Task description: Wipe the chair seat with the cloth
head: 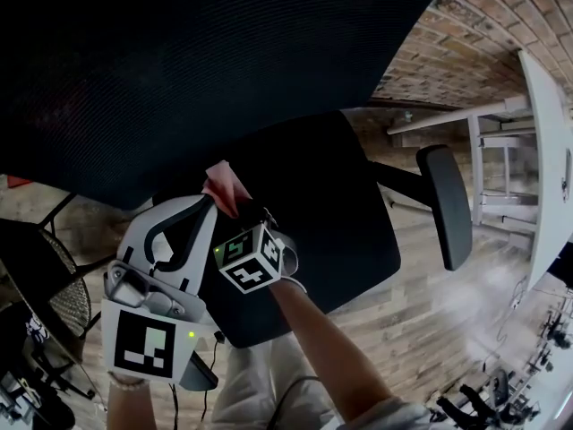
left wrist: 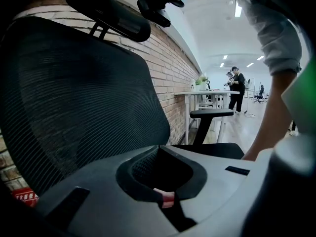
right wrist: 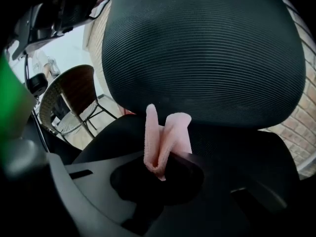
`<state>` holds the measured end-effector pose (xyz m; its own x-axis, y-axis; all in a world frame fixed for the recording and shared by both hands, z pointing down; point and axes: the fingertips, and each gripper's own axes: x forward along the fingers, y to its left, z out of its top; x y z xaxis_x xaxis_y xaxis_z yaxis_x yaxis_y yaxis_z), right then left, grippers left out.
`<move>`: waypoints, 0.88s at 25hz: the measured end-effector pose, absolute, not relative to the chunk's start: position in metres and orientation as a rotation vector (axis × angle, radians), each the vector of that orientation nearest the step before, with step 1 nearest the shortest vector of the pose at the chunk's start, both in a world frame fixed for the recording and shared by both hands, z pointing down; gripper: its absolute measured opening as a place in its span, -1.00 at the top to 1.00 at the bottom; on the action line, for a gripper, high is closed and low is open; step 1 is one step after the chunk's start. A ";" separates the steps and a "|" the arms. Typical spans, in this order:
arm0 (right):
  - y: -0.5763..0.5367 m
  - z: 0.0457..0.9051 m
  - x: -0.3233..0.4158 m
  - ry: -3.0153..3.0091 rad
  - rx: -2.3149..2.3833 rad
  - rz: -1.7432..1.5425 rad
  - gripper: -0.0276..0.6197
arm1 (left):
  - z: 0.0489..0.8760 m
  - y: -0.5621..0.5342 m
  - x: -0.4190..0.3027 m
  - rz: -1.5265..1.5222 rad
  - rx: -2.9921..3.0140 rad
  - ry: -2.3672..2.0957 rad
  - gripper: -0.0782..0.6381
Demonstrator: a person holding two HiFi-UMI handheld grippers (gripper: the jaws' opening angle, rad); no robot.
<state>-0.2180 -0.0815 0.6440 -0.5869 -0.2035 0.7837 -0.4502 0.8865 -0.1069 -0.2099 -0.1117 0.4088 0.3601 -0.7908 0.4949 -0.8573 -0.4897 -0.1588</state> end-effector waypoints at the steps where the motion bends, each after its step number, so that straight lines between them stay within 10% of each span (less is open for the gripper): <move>1: -0.082 0.644 -0.217 -2.204 0.472 0.372 0.75 | 0.409 -0.111 -0.211 0.796 2.480 -1.517 0.73; 22: -0.148 0.643 -0.022 -1.986 0.973 0.401 0.75 | 0.416 -0.116 -0.153 0.864 2.584 -1.368 0.73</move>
